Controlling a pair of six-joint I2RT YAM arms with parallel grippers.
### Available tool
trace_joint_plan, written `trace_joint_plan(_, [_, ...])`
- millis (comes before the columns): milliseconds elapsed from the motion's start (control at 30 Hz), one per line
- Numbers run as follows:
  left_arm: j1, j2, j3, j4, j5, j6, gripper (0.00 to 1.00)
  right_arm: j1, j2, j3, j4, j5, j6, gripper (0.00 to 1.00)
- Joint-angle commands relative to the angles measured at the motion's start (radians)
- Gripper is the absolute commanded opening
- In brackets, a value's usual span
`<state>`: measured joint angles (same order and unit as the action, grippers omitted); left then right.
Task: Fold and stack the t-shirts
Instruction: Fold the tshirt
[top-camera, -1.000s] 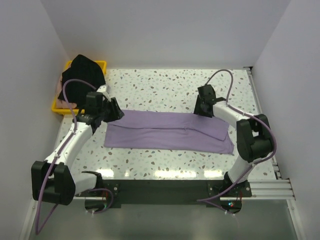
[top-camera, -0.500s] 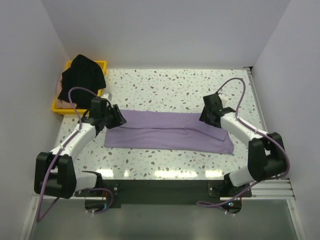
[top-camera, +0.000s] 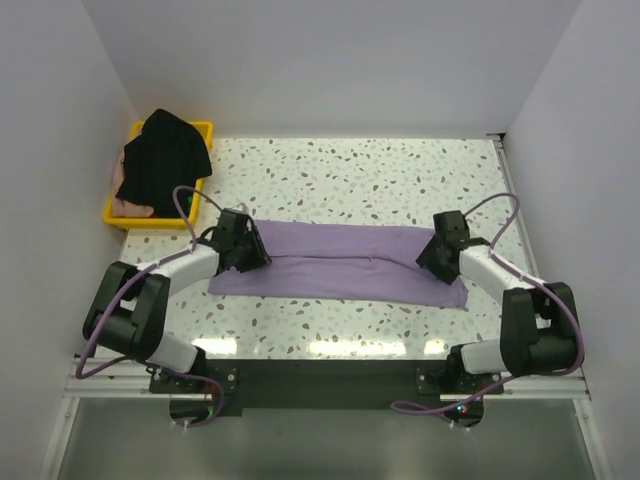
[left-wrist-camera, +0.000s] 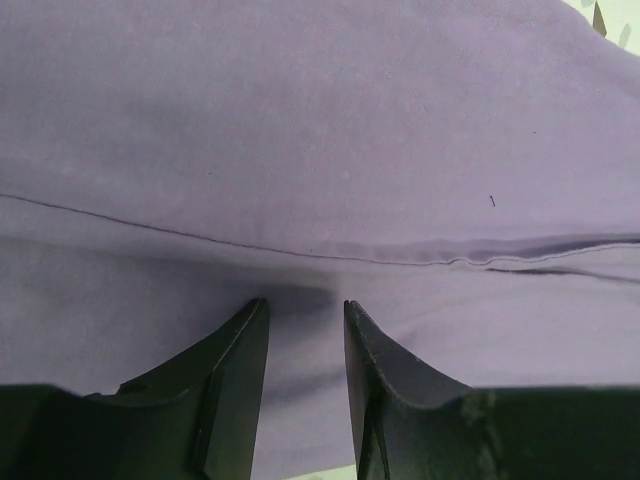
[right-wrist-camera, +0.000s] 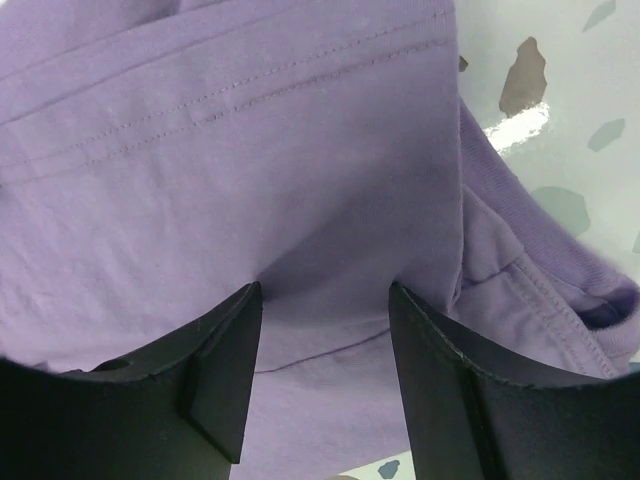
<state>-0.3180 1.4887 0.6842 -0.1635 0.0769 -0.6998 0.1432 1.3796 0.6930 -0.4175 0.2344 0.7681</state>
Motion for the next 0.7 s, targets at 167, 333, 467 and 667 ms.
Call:
trace_joint_plan(167, [-0.055, 0.025, -0.075, 0.070, -0.126, -0.029, 0.39, -0.022, 0.139, 0.077, 0.098, -0.014, 0.014, 0.56])
trace_joint_plan(333, [-0.087, 0.004, -0.138, 0.096, -0.123, -0.069, 0.36, -0.027, 0.280, 0.264, 0.074, 0.029, -0.053, 0.56])
trace_joint_plan(467, [-0.142, -0.028, -0.172, 0.081, -0.114, -0.110, 0.35, -0.028, 0.441, 0.466, 0.004, 0.028, -0.128, 0.57])
trace_joint_plan(667, [-0.289, -0.059, -0.212, 0.062, -0.105, -0.228, 0.34, -0.028, 0.685, 0.814, -0.072, -0.041, -0.199, 0.58])
